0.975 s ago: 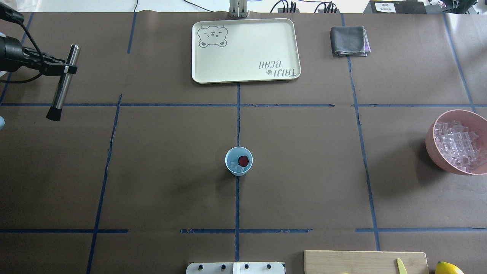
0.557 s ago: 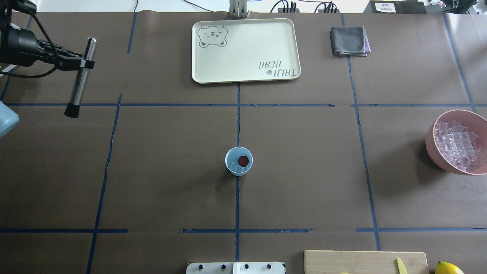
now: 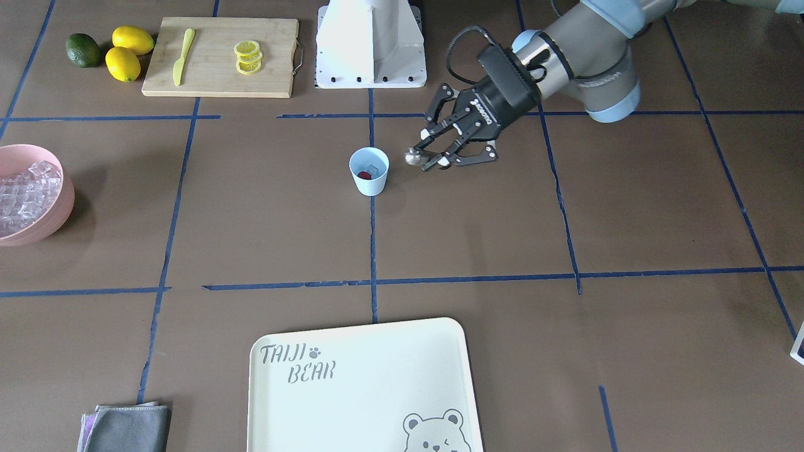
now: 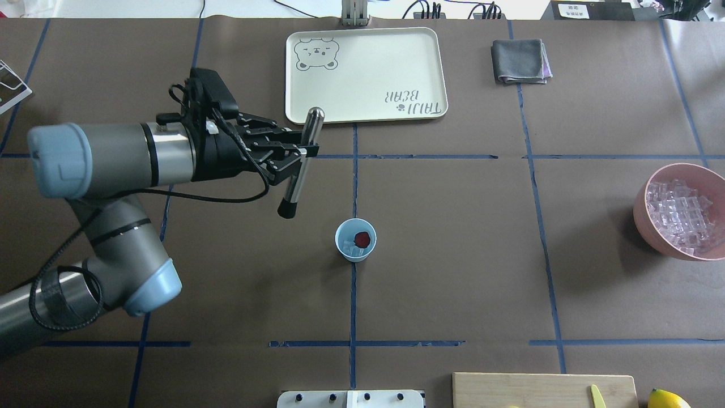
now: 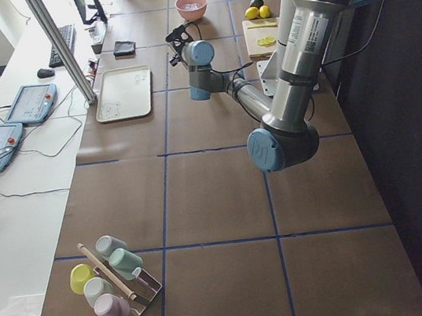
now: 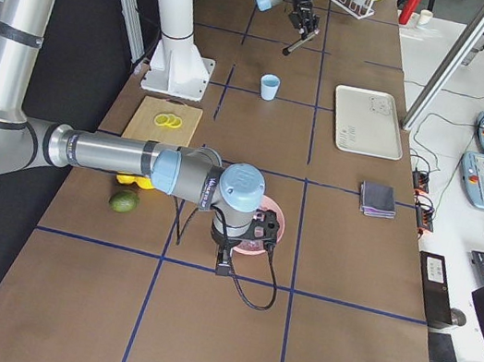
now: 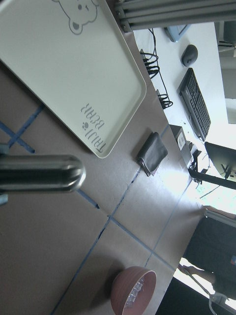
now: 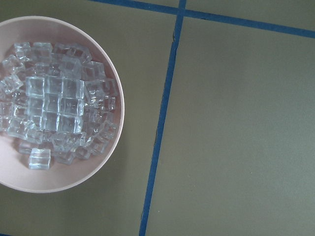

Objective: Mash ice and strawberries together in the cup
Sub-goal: 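Lower the muddler with the left gripper into the blue cup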

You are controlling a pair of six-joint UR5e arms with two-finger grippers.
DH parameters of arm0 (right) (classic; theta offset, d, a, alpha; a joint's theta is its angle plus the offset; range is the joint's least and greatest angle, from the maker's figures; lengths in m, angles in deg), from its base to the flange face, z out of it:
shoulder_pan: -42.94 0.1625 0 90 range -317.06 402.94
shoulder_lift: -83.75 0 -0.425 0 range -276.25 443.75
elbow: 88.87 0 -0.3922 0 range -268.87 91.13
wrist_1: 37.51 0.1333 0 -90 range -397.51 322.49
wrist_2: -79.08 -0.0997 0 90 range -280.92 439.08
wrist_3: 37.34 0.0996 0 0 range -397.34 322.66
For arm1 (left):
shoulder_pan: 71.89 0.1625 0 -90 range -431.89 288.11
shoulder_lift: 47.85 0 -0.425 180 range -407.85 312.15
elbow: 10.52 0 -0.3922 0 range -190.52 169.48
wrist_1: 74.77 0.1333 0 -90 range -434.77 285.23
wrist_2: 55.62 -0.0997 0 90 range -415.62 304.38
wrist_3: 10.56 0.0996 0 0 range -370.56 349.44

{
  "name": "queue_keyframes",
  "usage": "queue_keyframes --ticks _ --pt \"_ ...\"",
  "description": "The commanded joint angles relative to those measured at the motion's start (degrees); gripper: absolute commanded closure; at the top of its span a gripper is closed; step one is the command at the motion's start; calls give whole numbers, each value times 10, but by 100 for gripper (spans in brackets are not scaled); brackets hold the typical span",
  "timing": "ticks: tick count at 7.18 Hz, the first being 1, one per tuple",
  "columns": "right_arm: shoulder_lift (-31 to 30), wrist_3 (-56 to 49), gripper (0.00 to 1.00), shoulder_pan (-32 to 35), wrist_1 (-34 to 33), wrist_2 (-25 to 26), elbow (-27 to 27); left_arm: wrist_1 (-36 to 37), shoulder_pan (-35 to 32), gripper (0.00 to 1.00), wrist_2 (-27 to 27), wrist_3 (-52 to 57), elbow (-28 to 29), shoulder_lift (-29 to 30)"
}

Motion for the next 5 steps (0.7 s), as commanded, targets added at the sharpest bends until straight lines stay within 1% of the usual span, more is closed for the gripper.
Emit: queue_keyframes --ticks 1,3,4,5 --pt "0 -1 1 -1 0 0 0 -87 76 100 -66 2 21 17" --pt "2 -2 0 0 0 0 0 -148 101 100 -103 10 72 53" --pt "2 -3 1 0 1 0 0 -161 105 100 -113 37 90 69" --pt "2 -3 1 0 1 1 0 -161 105 100 -114 61 89 73"
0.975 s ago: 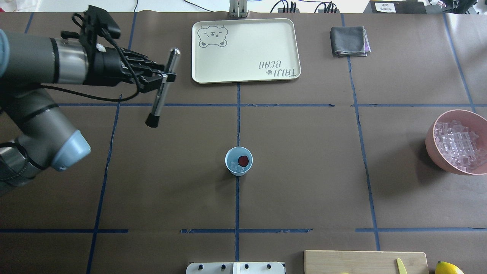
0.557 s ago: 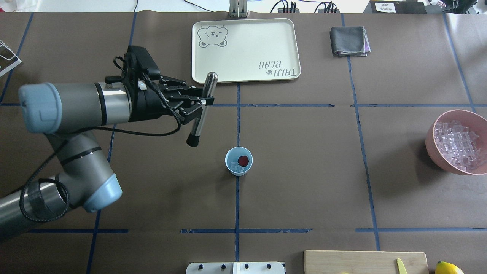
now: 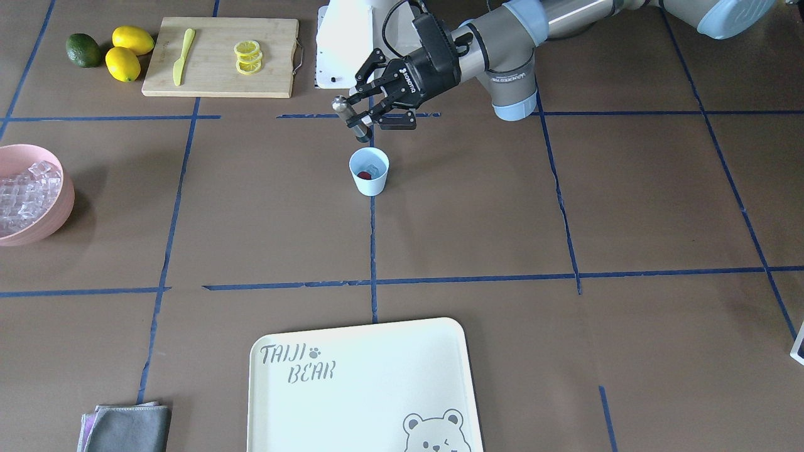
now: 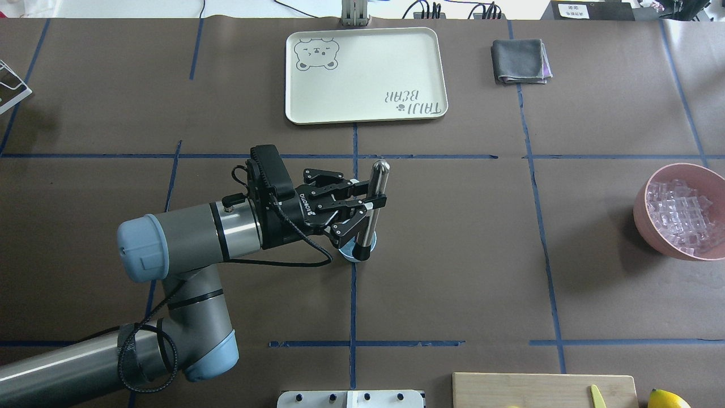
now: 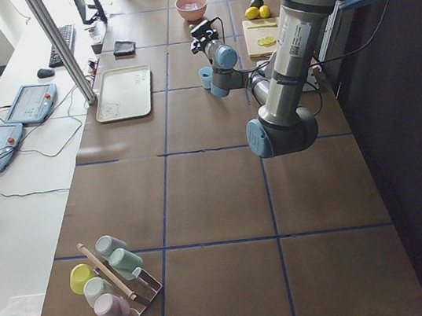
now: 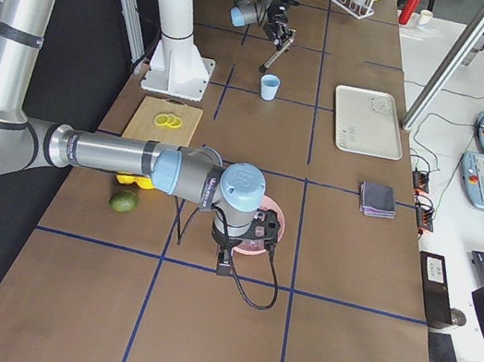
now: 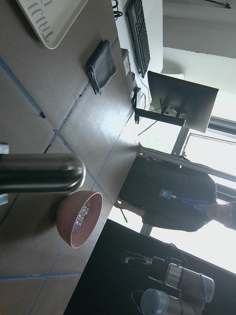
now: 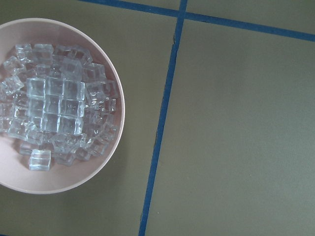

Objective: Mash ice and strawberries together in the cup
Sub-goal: 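Lower the muddler with the left gripper into the blue cup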

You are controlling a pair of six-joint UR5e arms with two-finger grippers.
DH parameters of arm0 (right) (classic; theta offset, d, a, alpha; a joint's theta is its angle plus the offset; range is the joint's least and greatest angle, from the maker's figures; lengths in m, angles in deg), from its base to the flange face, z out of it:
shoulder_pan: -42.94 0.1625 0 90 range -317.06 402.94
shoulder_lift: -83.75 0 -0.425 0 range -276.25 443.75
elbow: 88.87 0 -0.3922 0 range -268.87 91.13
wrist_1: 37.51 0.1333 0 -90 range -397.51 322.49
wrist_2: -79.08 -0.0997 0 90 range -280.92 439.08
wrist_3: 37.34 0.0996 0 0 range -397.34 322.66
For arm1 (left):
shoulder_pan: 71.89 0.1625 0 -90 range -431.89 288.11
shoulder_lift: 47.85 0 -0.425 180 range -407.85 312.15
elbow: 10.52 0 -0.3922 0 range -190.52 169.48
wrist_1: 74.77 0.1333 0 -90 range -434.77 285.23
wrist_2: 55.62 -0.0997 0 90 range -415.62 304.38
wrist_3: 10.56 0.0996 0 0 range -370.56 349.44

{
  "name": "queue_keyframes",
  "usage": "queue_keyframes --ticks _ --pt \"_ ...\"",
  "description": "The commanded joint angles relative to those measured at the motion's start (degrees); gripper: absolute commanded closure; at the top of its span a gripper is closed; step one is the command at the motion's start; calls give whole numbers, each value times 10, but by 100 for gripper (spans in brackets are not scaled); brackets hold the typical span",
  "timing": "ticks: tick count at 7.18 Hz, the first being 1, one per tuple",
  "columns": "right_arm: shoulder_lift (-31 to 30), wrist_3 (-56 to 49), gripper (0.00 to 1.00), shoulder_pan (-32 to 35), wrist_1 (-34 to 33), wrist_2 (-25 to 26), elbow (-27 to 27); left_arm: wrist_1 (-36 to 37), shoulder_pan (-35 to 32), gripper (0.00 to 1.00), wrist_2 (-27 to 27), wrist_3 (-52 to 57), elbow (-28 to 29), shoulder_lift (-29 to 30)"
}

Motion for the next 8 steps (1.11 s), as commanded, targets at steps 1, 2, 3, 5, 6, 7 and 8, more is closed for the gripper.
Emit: queue_keyframes --ticks 1,2,3,5,6,7,8 --pt "0 0 1 0 0 1 0 -8 0 100 -6 48 8 10" --pt "0 -1 0 0 0 1 0 -7 -6 100 -6 96 7 11" --pt "0 -1 1 0 0 1 0 -7 -12 100 -6 115 8 8" --pt "0 -1 1 0 0 1 0 -47 -14 100 -6 149 32 2" --pt "0 -1 1 0 0 1 1 -81 -12 100 -6 149 55 2" --pt "0 -1 1 0 0 1 0 -97 -7 100 -7 150 74 4" --pt "0 -1 1 0 0 1 0 -109 -2 100 -13 150 84 4"
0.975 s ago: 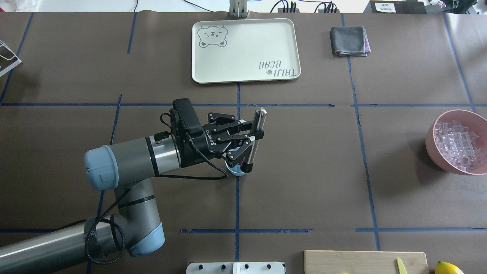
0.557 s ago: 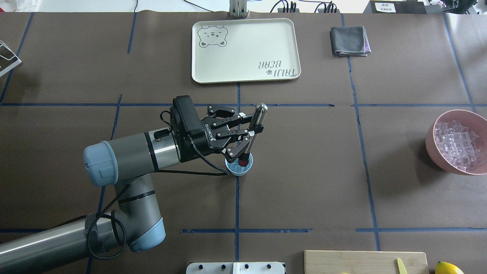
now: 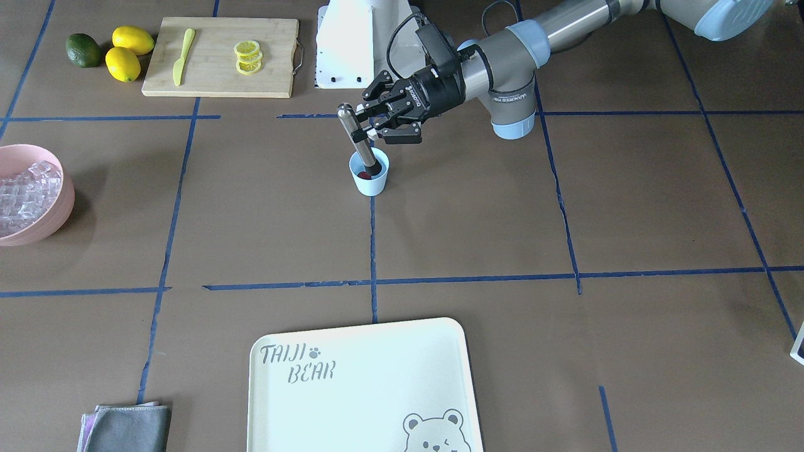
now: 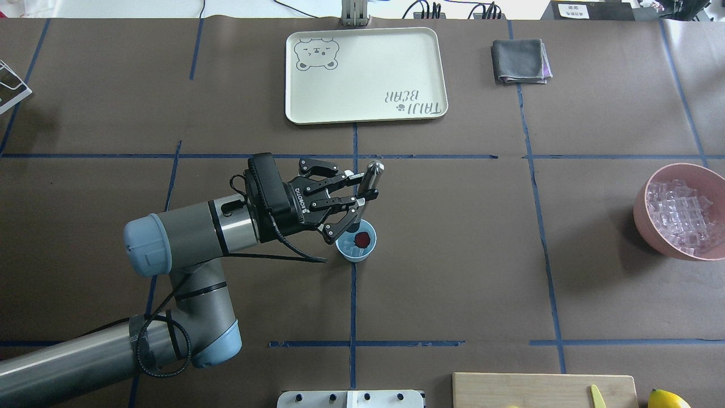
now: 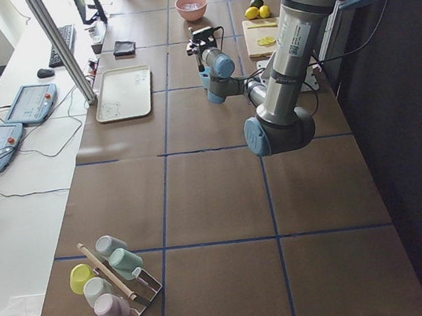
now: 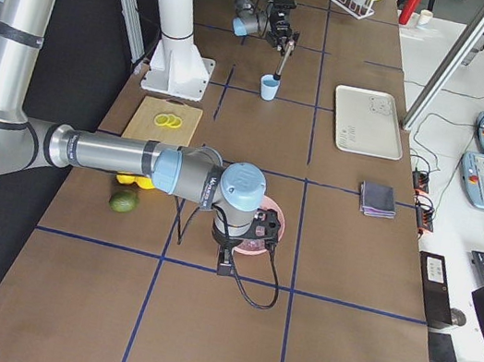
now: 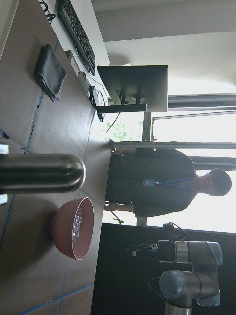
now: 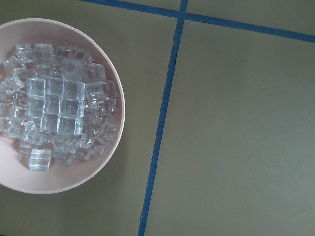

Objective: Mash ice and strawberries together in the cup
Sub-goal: 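Lower the muddler with the left gripper into the blue cup, then press the muddler down on the strawberry and ice with the left gripper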

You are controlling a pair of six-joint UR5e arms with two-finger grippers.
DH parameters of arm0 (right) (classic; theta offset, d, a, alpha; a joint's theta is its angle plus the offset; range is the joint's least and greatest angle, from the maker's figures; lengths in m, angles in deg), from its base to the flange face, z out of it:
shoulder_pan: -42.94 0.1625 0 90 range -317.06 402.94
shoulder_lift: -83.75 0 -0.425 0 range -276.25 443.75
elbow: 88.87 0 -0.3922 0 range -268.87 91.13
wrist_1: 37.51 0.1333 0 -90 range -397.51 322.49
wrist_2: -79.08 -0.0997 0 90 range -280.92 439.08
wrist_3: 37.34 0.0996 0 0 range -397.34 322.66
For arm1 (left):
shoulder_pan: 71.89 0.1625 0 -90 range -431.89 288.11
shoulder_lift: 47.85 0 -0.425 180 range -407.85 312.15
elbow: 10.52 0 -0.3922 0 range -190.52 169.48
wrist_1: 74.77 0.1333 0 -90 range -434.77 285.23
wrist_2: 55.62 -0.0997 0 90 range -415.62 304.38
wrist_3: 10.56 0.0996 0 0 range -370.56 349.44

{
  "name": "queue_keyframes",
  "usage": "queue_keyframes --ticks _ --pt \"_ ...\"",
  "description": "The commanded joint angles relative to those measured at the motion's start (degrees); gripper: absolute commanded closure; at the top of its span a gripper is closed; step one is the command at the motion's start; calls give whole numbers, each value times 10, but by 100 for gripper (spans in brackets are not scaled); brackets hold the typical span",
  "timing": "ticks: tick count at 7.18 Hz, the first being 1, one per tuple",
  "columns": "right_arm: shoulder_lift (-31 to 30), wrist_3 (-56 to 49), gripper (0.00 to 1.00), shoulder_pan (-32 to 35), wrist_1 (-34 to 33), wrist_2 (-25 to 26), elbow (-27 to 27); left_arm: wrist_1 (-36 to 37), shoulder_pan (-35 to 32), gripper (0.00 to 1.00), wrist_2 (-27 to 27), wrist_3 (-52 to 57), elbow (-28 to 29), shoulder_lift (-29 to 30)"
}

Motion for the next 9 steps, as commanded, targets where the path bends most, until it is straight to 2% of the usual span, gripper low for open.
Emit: queue_keyframes --ticks 1,4,6,7,9 --pt "0 0 1 0 0 0 1 -33 29 100 -40 2 34 0" --pt "1 0 1 0 0 0 1 -42 34 100 -52 2 45 1" --pt "2 0 1 0 0 0 1 -39 24 100 -52 -2 18 4" --pt "2 0 1 0 0 0 1 -20 15 100 -48 -7 -10 3" --pt "-3 3 1 -1 19 1 -1 88 8 100 -48 -9 -78 -2"
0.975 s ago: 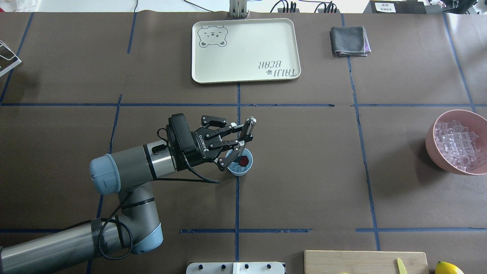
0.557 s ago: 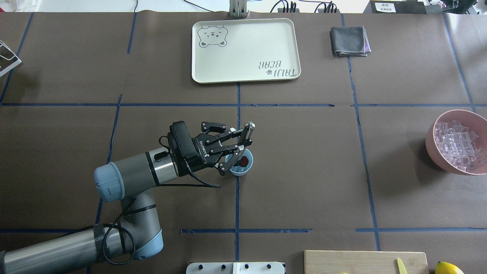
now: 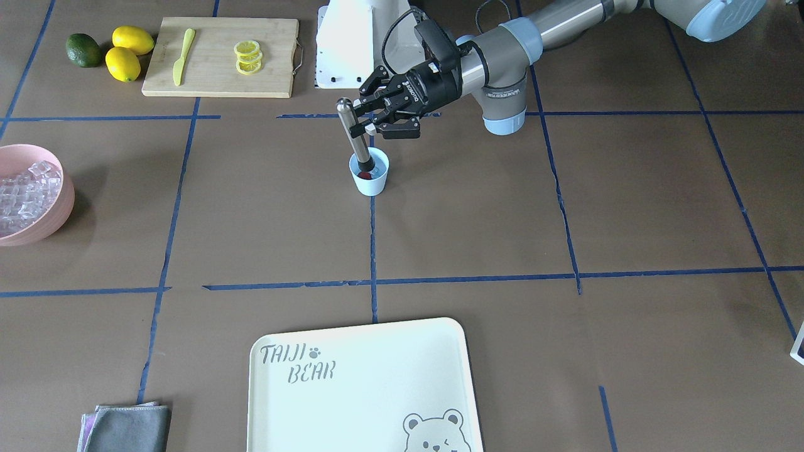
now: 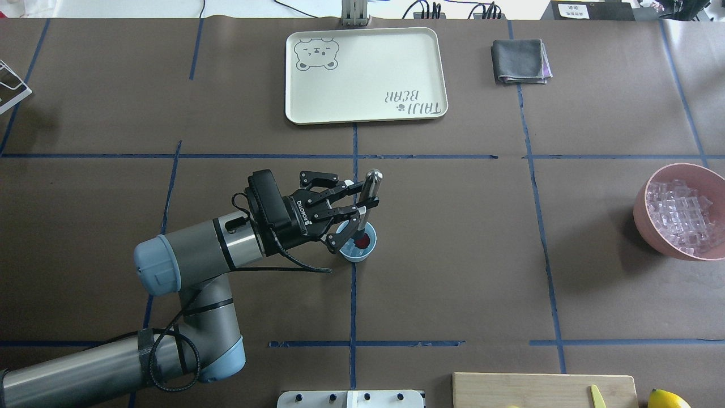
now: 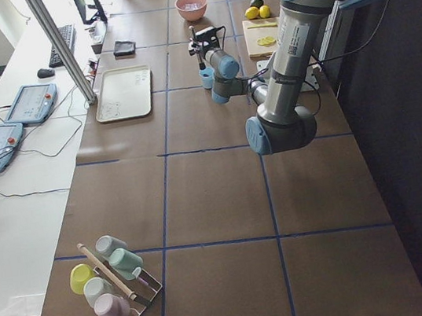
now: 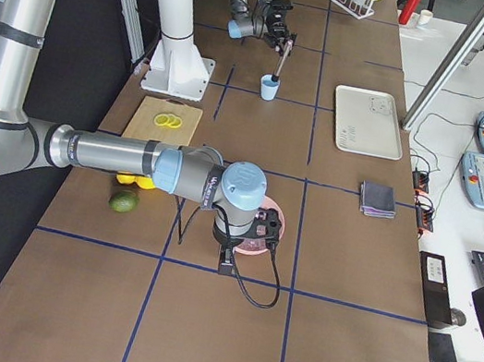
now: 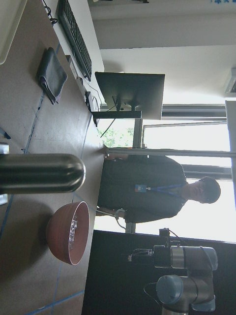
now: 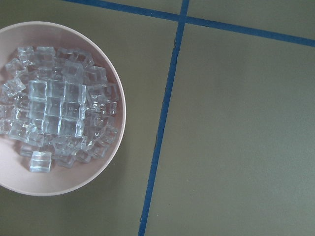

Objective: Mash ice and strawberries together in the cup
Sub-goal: 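Press the muddler down on the strawberry and ice with the left gripper, then lift the muddler out of the cup and carry it back with the left gripper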

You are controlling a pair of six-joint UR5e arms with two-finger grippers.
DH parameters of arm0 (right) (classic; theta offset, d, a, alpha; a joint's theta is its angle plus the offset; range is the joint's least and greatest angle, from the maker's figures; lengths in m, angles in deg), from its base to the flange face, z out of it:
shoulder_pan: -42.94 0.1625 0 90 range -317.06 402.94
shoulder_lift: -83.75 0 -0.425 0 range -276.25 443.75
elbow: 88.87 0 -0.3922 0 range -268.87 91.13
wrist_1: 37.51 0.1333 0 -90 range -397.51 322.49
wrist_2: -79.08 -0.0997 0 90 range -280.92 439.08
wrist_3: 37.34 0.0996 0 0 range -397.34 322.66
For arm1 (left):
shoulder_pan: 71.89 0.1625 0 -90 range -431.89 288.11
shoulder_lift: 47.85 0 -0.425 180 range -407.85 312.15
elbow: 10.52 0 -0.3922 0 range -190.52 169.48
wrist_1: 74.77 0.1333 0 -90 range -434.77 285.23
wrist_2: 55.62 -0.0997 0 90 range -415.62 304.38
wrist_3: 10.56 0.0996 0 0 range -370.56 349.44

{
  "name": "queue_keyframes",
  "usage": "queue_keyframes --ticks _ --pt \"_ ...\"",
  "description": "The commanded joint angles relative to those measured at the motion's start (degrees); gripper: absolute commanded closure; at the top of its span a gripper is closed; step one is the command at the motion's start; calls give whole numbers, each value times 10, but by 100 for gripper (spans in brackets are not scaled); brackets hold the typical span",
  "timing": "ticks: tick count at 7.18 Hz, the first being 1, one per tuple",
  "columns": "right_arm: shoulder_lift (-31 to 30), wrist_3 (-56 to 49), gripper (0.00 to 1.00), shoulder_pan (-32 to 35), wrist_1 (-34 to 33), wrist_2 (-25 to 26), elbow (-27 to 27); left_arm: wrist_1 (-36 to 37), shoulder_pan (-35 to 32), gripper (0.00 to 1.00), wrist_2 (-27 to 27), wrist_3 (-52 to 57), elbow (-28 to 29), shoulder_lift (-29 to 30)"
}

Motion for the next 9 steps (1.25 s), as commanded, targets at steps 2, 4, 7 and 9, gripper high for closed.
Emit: queue_keyframes --ticks 2,4,7,9 --pt "-3 1 1 0 12 -1 -2 238 -17 100 1 -11 -116 -5" --pt "-3 2 1 -1 12 -1 -4 419 -46 100 20 -38 -167 -30" --pt "-3 2 1 0 12 -1 -4 630 -152 100 190 -32 -206 -96" --pt "-3 2 1 0 12 -1 -5 742 -219 100 279 -32 -209 -157"
